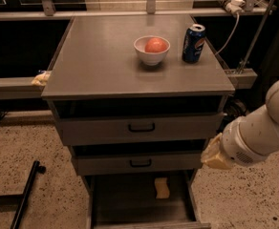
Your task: Pick sponge from bottom drawer and place on counter
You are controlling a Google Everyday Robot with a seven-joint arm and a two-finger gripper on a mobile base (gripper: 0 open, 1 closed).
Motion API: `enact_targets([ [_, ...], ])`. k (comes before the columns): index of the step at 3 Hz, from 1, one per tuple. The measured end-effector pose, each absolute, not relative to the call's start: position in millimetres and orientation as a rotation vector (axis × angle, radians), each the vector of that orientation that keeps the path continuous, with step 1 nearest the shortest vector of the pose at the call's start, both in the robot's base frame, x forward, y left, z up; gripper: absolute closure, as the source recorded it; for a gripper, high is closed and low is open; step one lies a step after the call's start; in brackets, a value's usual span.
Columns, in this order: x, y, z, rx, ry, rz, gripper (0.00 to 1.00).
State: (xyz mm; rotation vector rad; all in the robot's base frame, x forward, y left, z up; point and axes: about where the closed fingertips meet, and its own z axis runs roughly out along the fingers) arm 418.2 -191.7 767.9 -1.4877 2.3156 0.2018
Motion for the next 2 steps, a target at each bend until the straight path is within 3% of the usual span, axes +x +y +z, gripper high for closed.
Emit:
enact_targets([
  [2, 418.7, -193.1, 742.7, -1.487, 2.288, 0.170, 1.00],
])
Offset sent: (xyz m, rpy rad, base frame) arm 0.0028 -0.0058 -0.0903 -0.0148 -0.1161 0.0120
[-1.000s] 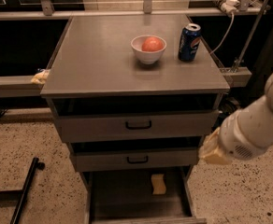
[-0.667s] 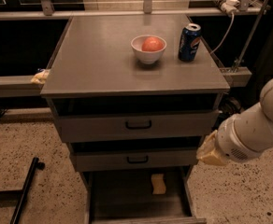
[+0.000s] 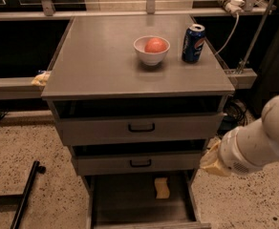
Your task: Pick sponge from bottom drawer and place on counter
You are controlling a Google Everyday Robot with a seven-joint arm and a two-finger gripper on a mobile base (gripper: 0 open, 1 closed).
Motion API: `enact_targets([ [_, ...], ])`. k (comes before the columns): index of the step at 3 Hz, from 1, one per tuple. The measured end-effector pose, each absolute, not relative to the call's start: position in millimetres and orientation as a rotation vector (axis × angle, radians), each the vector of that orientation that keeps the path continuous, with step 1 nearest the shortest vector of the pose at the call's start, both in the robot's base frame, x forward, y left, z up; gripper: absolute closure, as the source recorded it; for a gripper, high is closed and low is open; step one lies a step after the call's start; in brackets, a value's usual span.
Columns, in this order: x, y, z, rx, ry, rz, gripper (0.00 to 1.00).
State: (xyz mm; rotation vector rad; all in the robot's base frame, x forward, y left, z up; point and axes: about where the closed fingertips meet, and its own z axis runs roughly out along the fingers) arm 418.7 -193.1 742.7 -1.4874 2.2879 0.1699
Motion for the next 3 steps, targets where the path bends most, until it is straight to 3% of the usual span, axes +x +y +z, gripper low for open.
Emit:
enact_targets([
  [1, 412.1, -184.4, 656.1, -1.543, 2.247, 0.214, 1.00],
  [2, 442.0, -168.2, 585.5, -1.508, 2.169, 0.274, 1.00],
  [3, 450.6, -163.5, 552.4, -1.446, 2.172, 0.310, 1.00],
])
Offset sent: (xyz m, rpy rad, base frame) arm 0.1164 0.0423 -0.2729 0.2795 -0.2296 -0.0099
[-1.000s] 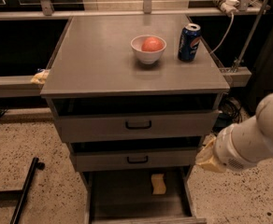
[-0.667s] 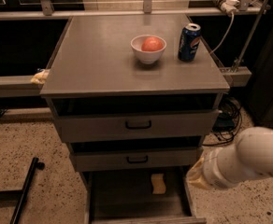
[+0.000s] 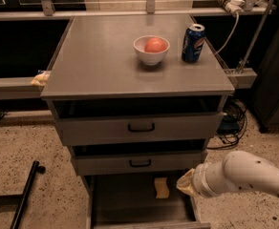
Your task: Pick sponge from bottom drawer and place on counter
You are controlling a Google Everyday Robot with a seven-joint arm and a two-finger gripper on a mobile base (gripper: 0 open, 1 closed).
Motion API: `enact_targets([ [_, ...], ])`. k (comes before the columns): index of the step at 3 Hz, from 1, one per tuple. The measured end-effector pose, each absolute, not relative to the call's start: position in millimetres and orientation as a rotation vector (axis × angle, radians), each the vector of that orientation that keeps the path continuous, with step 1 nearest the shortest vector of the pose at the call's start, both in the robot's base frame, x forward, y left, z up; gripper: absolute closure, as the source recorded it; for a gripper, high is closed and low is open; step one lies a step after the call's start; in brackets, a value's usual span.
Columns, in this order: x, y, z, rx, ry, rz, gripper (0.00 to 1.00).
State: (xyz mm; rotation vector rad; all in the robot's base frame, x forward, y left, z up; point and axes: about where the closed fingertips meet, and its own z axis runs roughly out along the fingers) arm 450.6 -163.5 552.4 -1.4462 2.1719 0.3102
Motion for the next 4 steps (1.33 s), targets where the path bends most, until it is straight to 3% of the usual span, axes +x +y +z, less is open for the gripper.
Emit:
enact_targets([
  [2, 449.3, -168.9, 529.3, -1.398, 2.192, 0.326, 1.00],
  [4, 493.1, -176.0, 423.5, -1.294, 2.070, 0.279, 1.00],
])
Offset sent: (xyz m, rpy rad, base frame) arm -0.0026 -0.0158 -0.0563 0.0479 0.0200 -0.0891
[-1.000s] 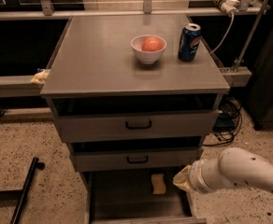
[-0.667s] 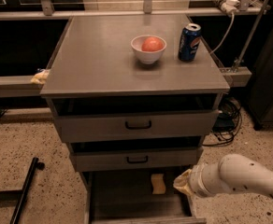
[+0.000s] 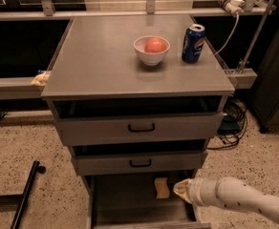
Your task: Pick sponge from bottom drawer and place on counter
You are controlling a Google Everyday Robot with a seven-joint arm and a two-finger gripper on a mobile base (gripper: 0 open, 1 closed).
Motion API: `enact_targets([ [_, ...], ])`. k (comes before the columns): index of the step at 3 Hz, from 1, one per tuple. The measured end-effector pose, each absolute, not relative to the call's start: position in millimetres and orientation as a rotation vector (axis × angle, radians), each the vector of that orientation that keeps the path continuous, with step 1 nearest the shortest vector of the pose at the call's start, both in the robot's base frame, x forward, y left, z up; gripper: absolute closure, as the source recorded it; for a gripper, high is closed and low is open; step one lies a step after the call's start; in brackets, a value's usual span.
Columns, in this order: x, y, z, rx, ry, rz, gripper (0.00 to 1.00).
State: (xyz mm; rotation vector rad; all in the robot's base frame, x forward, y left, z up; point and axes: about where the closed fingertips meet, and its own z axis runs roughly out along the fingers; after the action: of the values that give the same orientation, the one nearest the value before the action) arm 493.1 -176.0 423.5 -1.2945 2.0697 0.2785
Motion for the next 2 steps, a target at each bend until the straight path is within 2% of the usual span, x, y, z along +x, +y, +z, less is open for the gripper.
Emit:
enact_targets([
  [1, 520.1, -171.5, 372.0, -1.240, 2.022, 0.305, 1.00],
  [2, 521.2, -160.3, 309.5, -1.181, 2.032, 0.388, 1.00],
])
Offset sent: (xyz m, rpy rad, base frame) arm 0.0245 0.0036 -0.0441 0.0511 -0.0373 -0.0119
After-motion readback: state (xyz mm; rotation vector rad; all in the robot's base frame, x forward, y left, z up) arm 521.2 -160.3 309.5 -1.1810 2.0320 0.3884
